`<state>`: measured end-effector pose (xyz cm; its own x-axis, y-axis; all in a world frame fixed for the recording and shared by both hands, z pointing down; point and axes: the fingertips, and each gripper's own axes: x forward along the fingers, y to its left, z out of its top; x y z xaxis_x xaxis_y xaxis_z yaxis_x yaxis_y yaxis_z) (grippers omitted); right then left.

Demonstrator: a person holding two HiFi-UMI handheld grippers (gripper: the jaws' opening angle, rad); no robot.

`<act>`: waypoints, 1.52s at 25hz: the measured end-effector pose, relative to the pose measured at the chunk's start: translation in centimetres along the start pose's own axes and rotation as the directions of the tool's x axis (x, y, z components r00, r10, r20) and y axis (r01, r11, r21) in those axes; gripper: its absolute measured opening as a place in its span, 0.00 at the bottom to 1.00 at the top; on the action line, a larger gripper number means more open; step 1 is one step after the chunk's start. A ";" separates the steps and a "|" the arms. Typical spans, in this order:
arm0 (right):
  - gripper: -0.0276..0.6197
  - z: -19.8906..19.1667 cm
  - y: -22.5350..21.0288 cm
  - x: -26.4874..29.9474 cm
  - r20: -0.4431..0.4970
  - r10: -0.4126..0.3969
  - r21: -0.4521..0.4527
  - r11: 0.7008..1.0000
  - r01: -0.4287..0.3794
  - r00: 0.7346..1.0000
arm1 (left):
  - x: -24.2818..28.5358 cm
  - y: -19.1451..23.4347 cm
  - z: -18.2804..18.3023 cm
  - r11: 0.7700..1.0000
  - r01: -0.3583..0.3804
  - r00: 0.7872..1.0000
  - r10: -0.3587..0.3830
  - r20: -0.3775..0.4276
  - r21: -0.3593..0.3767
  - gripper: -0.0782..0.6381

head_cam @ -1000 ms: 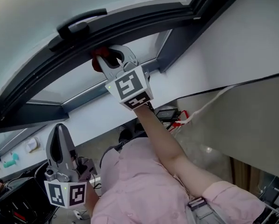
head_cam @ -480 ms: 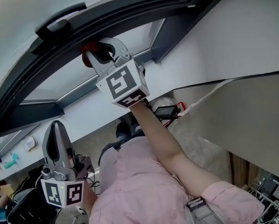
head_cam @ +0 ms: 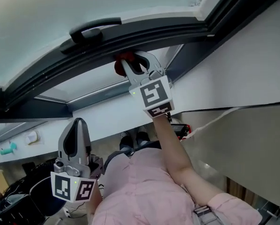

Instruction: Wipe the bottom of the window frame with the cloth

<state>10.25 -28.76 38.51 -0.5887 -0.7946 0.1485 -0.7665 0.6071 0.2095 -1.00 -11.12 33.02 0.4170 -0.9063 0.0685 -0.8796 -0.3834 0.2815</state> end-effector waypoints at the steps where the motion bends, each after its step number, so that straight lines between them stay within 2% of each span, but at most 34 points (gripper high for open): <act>1: 0.13 -0.1 -0.2 -0.1 -0.001 0.000 0.000 1.000 0.000 1.000 | 0.1 -0.1 0.0 1.000 0.000 1.000 0.000 0.003 0.000 0.11; 18: 0.13 -1.1 -4.0 -1.9 0.001 0.004 -0.013 1.000 -0.004 1.000 | 1.6 -2.8 -0.6 0.999 -0.041 0.997 0.041 0.066 -0.010 0.11; 28: 0.13 -1.1 -4.2 -2.0 0.003 0.030 -0.018 0.999 -0.029 1.000 | 1.1 -3.0 -0.3 0.996 -0.090 0.991 0.090 0.095 -0.004 0.11; 38: 0.13 -1.4 -5.4 -2.6 -0.006 -0.002 -0.006 1.000 0.001 1.000 | 1.3 -3.3 -0.1 0.997 -0.080 0.992 0.079 0.101 0.001 0.11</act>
<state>16.28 -30.02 38.33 -0.5860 -0.7956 0.1539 -0.7659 0.6058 0.2153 2.48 -11.05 32.29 0.3207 -0.9471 -0.0068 -0.9102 -0.3102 0.2743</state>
